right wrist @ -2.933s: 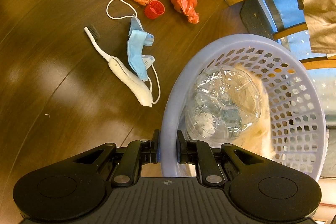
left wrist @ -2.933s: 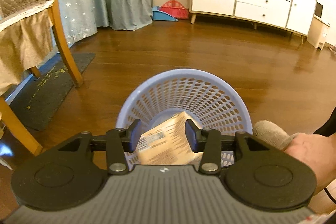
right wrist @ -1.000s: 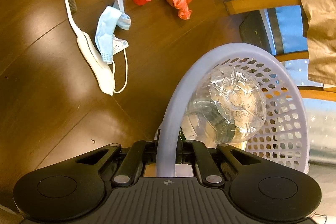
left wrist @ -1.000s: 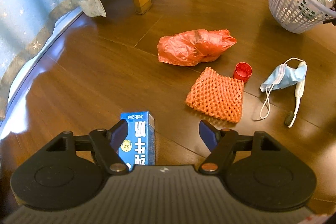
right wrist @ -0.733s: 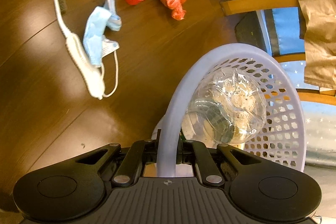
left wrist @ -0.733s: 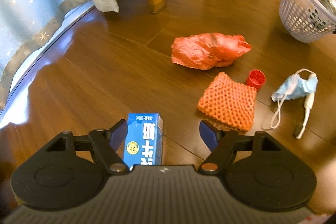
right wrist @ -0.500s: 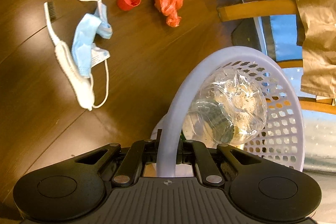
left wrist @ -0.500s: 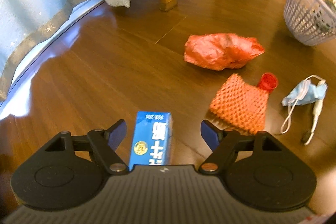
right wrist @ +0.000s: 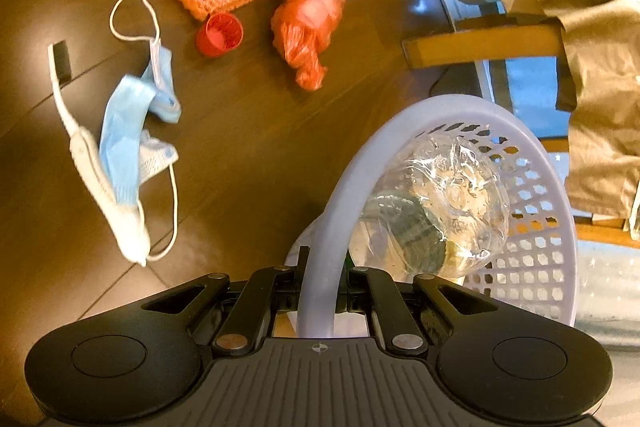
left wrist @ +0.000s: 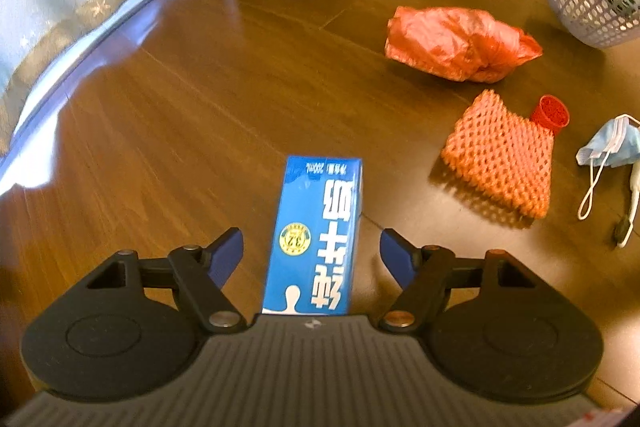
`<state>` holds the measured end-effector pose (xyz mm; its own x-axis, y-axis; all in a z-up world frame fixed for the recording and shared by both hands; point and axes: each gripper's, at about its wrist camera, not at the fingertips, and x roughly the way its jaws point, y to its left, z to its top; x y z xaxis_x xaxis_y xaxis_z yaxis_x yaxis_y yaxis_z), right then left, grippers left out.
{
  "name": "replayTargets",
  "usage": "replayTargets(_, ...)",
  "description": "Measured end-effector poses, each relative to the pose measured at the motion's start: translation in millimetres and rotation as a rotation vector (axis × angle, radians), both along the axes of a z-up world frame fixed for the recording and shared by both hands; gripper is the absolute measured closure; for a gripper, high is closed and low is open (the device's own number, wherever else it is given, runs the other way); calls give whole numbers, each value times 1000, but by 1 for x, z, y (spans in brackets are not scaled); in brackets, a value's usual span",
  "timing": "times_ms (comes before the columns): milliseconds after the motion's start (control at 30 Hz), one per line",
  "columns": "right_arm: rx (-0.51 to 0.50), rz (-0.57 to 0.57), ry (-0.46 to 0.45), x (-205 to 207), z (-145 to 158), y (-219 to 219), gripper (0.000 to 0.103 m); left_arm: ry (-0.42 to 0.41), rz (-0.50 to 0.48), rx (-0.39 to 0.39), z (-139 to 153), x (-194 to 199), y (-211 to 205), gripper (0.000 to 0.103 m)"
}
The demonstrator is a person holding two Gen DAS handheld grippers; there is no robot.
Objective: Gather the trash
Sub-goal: 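Lower the left gripper onto the blue milk carton and grasp it, then carry the milk carton with the left gripper and drop it into the wastebasket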
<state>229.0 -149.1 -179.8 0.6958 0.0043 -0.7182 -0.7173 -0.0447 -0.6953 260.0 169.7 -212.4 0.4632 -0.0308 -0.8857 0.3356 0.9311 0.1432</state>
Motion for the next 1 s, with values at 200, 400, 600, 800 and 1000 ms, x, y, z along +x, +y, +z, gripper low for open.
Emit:
replayTargets(200, -22, 39, -8, -7, -7, 3, 100, 33, -17, 6, -10, 0, 5, 37)
replayTargets(400, -20, 35, -10, -5, -8, 5, 100, 42, -11, 8, -13, 0, 11, 45)
replayTargets(600, -19, 43, -18, -6, -11, 5, 100, 59, -29, 22, -15, -1, 12, 51)
replayTargets(800, -14, 39, -25, -4, -12, 3, 100, 65, -60, 44, -19, -6, 9, 55)
replayTargets(1000, -10, 34, -27, -4, -12, 3, 100, 55, -73, 64, -16, -7, 4, 57)
